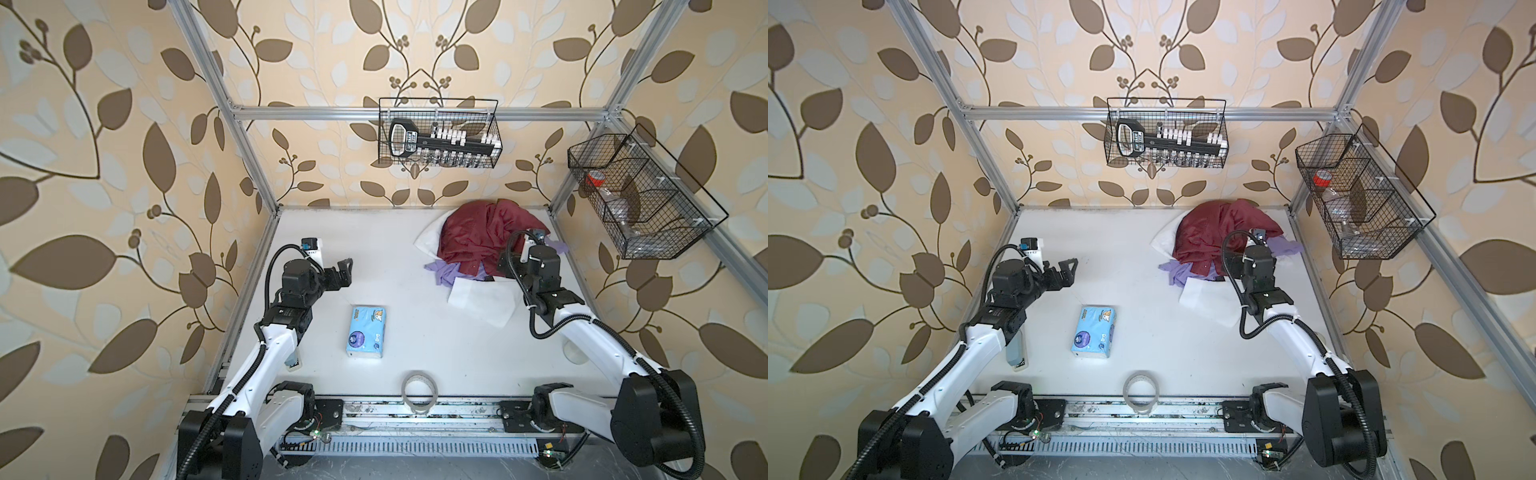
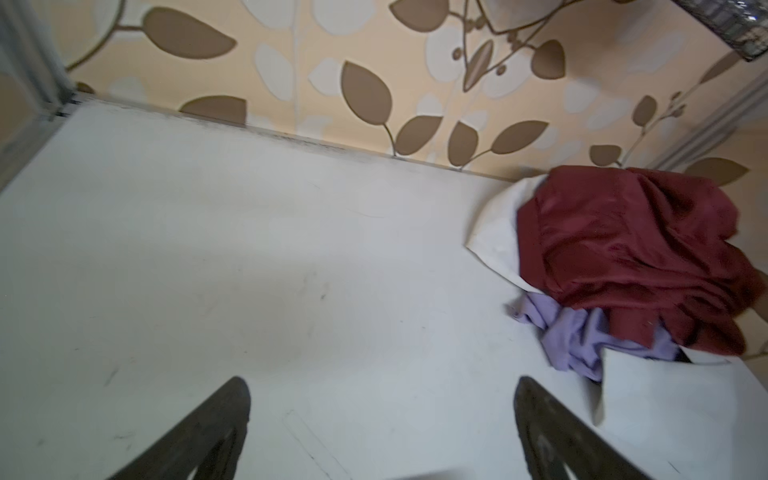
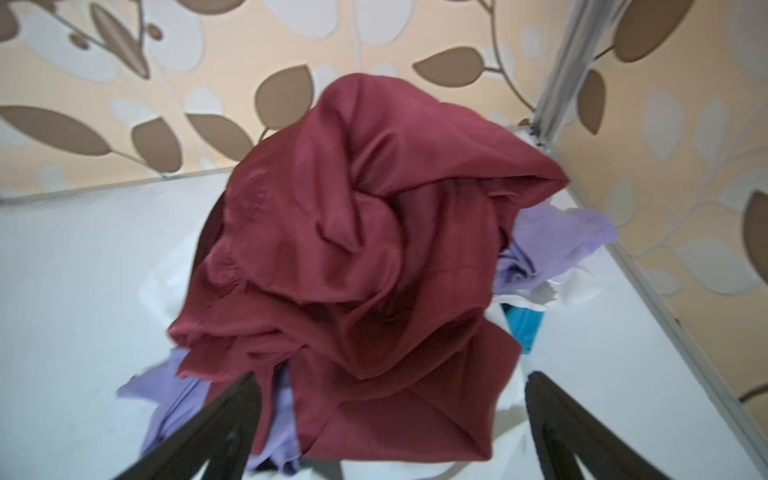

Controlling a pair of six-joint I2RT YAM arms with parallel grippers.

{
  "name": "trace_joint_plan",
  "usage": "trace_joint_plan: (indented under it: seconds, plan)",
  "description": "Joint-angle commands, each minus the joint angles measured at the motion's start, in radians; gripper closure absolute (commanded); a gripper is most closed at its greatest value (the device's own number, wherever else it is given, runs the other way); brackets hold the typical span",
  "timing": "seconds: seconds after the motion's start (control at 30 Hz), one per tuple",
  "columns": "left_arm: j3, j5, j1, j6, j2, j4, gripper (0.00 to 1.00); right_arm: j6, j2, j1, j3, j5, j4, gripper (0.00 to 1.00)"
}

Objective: Pick out a specific cloth from the pile
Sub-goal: 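Grasp the lavender T-shirt in the pile with the right gripper while the left arm lifts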

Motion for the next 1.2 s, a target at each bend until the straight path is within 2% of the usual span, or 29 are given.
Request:
trace_joint_plan:
  seconds: [0.0, 0.1, 0.2, 0.37, 0.5, 0.67, 0.83, 0.97, 1.17]
  plan:
    - [0.040, 0.237, -0.048, 0.003, -0.021, -0.035, 0.01, 0.015, 0.017, 0.061, 0.081, -0.137, -0.194, 0.00]
    - [0.058, 0.334, -0.086, 0.025, -0.007, -0.038, 0.01, 0.006, 0.085, 0.158, 0.136, -0.150, -0.237, 0.03]
    - [0.082, 0.385, -0.112, 0.055, 0.012, -0.072, 0.01, 0.000, 0.187, 0.250, 0.189, -0.162, -0.249, 0.10]
    - [0.081, 0.420, -0.142, 0.091, 0.004, -0.082, 0.01, 0.022, 0.415, 0.320, 0.319, -0.213, -0.280, 0.22]
    - [0.073, 0.371, -0.155, 0.103, -0.017, -0.080, 0.01, 0.062, 0.594, 0.333, 0.432, -0.185, -0.336, 0.29]
    - [0.073, 0.361, -0.161, 0.112, -0.033, -0.080, 0.01, 0.109, 0.725, 0.336, 0.515, -0.141, -0.367, 0.37]
    - [0.074, 0.361, -0.166, 0.118, -0.051, -0.073, 0.01, 0.142, 0.779, 0.337, 0.562, -0.070, -0.405, 0.41]
    - [0.067, 0.361, -0.167, 0.117, -0.064, -0.066, 0.01, 0.157, 0.801, 0.337, 0.567, -0.060, -0.388, 0.42]
    - [0.067, 0.355, -0.169, 0.117, -0.072, -0.064, 0.01, 0.169, 0.851, 0.337, 0.585, -0.058, -0.366, 0.59]
